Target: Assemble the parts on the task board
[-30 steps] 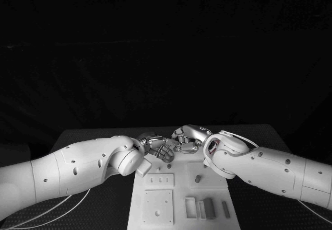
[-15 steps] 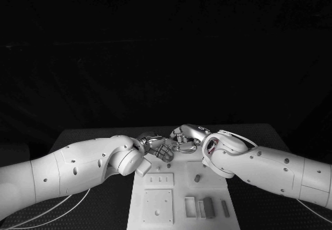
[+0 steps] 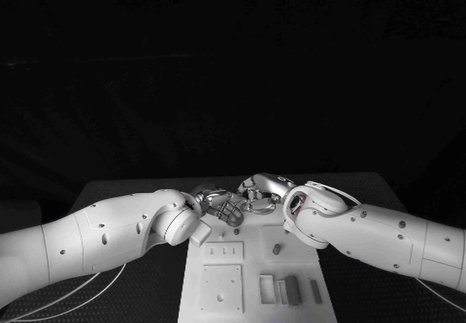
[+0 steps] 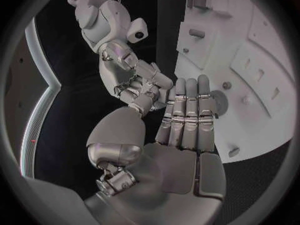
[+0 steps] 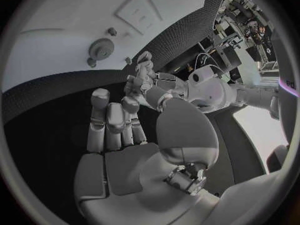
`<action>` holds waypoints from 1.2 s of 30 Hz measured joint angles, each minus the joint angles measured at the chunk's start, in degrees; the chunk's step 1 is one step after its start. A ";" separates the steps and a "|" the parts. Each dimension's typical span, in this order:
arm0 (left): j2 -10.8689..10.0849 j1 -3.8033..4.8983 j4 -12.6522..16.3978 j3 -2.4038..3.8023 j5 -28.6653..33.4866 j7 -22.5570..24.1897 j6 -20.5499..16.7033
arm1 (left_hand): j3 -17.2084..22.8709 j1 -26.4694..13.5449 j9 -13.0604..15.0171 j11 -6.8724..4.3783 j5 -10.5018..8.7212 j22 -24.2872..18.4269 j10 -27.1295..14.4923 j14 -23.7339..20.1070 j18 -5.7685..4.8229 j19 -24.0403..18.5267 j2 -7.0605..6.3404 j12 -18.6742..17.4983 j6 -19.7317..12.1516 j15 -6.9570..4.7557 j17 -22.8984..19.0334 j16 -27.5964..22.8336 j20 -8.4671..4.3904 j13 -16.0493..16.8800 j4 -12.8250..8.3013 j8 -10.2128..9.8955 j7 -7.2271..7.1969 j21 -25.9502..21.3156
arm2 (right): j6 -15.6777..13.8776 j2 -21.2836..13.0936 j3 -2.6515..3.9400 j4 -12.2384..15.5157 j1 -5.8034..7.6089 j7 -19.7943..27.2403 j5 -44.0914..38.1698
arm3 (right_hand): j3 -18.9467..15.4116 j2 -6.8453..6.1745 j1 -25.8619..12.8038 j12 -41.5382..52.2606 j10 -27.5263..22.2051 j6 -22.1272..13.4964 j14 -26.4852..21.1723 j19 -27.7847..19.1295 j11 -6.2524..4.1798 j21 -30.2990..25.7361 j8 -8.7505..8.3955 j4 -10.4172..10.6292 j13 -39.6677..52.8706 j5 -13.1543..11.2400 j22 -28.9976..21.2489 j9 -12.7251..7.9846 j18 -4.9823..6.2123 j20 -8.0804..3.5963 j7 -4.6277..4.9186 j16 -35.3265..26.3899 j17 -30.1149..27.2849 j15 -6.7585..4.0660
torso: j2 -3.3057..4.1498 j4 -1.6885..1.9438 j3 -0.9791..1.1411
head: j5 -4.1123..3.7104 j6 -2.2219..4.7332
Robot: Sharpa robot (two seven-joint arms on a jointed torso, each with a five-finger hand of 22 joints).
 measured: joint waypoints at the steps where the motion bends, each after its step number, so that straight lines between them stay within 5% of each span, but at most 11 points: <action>1: 0.00 0.00 0.01 0.00 0.01 0.02 0.00 | 0.06 -0.17 0.03 0.00 0.00 0.12 0.01 0.00 0.00 0.00 0.17 0.00 0.00 0.00 0.07 0.23 0.00 0.08 0.06 0.00 0.00 0.00 | 0.00 -0.01 0.00 0.00 0.00 0.00 0.00 | 0.00 0.00 0.00 0.00 0.00 0.00 -0.02 0.00 0.00 0.00 0.00 0.00 0.00 0.00 0.00 -0.01 0.00 0.00 0.00 0.00 0.00 0.02 | 0.00 0.00 0.00 | -0.01 -0.02; 14: -0.12 -0.01 0.09 0.00 -0.66 0.06 0.10 | 1.83 -1.21 1.27 -1.22 0.00 2.76 2.48 1.78 -0.70 1.55 1.20 1.51 0.98 -1.36 2.15 2.66 -1.55 2.61 -0.97 1.22 0.97 1.64 | 0.29 -0.05 0.00 -0.17 0.00 0.27 0.13 | 0.00 -0.13 -0.12 0.22 0.00 0.00 0.15 0.00 0.00 0.00 0.19 0.00 -0.07 0.00 0.00 0.01 0.00 0.01 0.00 0.00 -0.21 -0.13 | 0.00 0.02 -0.03 | -0.18 -0.15; 17: -0.19 -0.01 0.14 0.02 -1.06 0.06 0.11 | 1.92 -1.72 2.11 -1.40 -0.01 3.28 2.68 1.85 -0.33 1.64 1.67 1.55 1.31 -1.43 2.63 3.06 -1.64 3.22 -1.06 1.58 0.95 2.09 | 0.50 -0.24 -0.01 -0.22 0.00 0.46 0.59 | -0.26 -1.77 -1.43 0.23 0.00 0.15 -0.21 -0.01 0.00 0.00 -0.40 0.28 -0.17 0.00 0.00 0.06 0.00 0.01 -0.15 -0.09 -1.35 -0.06 | 0.00 0.01 -0.05 | -0.16 -0.19; 18: -0.24 -0.02 0.19 0.02 -1.18 0.06 0.17 | 2.00 -1.95 2.40 -1.40 -0.01 3.49 2.87 1.85 -0.30 1.65 1.74 1.82 1.56 -1.43 2.84 3.06 -1.64 3.46 -1.14 1.91 0.89 2.09 | 0.50 -0.37 -0.01 -0.24 0.00 0.48 0.78 | -0.58 -2.78 -1.98 0.23 -1.96 2.23 -0.93 -0.06 -0.07 -0.02 -1.36 0.60 -0.21 0.00 0.00 -0.28 0.43 0.00 -1.07 -0.42 -2.10 0.02 | -0.01 0.01 -0.05 | -0.14 -0.21; 24: -1.02 0.08 -0.01 0.12 -2.00 0.18 0.33 | 2.03 -2.12 3.35 -1.60 -0.01 4.35 3.26 2.14 -0.17 1.95 1.78 2.21 1.89 -1.72 3.58 3.77 -1.94 4.57 -1.18 2.08 0.59 2.53 | 0.54 -1.41 -0.12 -0.15 -0.15 0.94 2.26 | -1.66 -5.26 -3.49 -0.07 -3.70 1.55 -2.87 -0.79 1.27 -0.34 -3.81 1.69 -0.30 0.01 0.00 -1.39 0.48 0.23 1.62 -0.73 -2.50 1.36 | -0.02 -0.01 -0.03 | -0.07 -0.21; 36: -2.48 -0.03 0.51 0.06 -4.32 0.02 1.66 | 2.14 -2.24 4.11 -1.60 -0.14 4.95 3.28 2.35 0.10 2.16 1.78 2.44 2.04 -1.92 4.02 4.17 -2.14 5.37 -1.28 2.32 0.42 2.76 | 0.52 -3.97 -0.14 -0.29 -0.50 1.36 3.96 | -1.98 -5.50 -3.24 -0.29 -4.18 1.10 -3.42 -1.04 1.77 -0.57 -4.10 2.00 -0.50 0.01 0.00 -1.52 0.29 0.40 2.07 -0.95 -2.50 1.78 | -0.03 0.01 0.04 | 0.02 -0.23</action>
